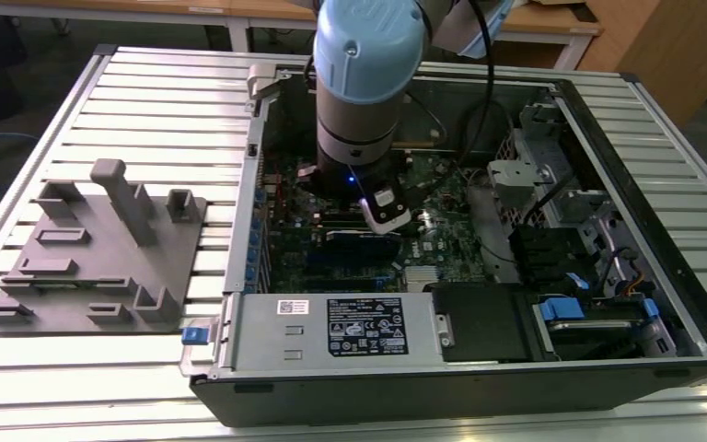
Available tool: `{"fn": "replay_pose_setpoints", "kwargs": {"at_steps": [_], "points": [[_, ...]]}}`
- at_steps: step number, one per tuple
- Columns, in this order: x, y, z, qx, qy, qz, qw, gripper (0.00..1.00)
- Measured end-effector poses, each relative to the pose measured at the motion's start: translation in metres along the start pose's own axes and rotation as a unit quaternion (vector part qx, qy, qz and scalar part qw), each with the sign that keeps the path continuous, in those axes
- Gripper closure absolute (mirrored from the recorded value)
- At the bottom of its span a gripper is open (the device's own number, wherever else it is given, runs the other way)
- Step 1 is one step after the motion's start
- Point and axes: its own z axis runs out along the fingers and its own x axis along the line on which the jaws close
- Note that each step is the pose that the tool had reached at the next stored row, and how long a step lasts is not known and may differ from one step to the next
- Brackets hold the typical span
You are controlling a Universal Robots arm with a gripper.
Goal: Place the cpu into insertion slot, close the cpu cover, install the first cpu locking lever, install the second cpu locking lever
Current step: 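Install the second cpu locking lever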
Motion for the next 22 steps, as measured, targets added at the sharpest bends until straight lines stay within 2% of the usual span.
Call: {"fn": "replay_pose_setpoints", "kwargs": {"at_steps": [5,9,14,19,22], "points": [[-0.0037,0.0001,0.0002,-0.0003,0.0001,0.000,1.0000,0.90],[-0.0041,-0.0002,0.0009,-0.0006,0.0001,0.000,1.0000,0.90],[-0.0041,-0.0020,0.0031,-0.0037,0.0004,0.000,1.0000,0.90],[-0.0044,-0.0038,0.0036,-0.0139,0.0006,0.000,0.9999,0.90],[-0.0044,-0.0059,0.0027,-0.0160,0.0010,0.000,0.9999,0.90]]}}
